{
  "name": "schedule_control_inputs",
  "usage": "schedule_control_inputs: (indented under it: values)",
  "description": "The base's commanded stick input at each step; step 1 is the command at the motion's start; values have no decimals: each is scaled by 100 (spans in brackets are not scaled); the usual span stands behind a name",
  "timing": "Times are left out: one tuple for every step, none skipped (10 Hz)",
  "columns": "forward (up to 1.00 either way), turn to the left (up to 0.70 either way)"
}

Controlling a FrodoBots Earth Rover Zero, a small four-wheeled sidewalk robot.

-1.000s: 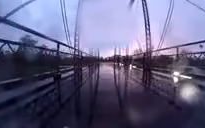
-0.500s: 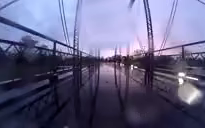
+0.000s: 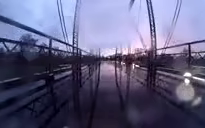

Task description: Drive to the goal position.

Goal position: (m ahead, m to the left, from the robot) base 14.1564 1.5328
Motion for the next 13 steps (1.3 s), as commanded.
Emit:
schedule_control_inputs:
  values:
    - [70, 0]
    - [70, 0]
    - [70, 0]
    - [70, 0]
    - [70, 0]
    - [70, 0]
    - [70, 0]
    - [70, 0]
    - [70, 0]
    - [70, 0]
    - [70, 0]
    - [70, 0]
    - [70, 0]
